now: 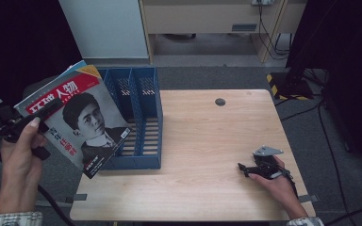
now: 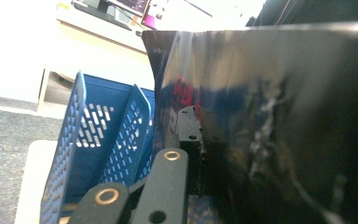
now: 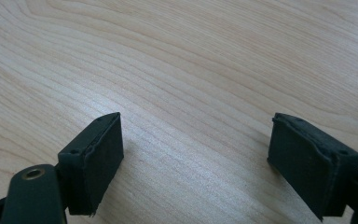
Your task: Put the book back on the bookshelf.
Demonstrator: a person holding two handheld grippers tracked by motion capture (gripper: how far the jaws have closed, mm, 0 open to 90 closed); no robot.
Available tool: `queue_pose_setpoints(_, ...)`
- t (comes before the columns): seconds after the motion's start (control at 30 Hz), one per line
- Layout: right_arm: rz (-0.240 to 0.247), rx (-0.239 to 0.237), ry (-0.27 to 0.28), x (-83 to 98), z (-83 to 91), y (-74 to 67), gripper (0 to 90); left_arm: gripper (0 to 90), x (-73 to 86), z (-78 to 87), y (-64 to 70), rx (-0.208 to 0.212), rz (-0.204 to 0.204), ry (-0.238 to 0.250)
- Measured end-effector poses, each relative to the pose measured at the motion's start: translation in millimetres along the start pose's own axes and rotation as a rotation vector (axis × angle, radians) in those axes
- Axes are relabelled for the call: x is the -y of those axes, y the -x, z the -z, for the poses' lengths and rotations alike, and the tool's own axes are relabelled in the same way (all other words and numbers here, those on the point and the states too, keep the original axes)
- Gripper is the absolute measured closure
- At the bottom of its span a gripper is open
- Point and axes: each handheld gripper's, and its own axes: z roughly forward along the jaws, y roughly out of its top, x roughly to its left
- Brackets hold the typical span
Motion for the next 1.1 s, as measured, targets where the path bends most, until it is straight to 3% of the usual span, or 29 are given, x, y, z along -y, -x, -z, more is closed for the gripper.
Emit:
queue_pose_setpoints(0.53, 0.000, 0.000, 0.000, 0.0, 0.0, 0.0, 18.1, 86.5, -2.9, 27.8, -22.4, -0.053, 0.011, 0.027)
queue_pose_setpoints(1.1, -0.004, -0.002, 0.000, -0.1, -0.2, -0.3, 18.1, 86.4, -2.2, 26.3, -45.5, -0.101, 0.009, 0.028)
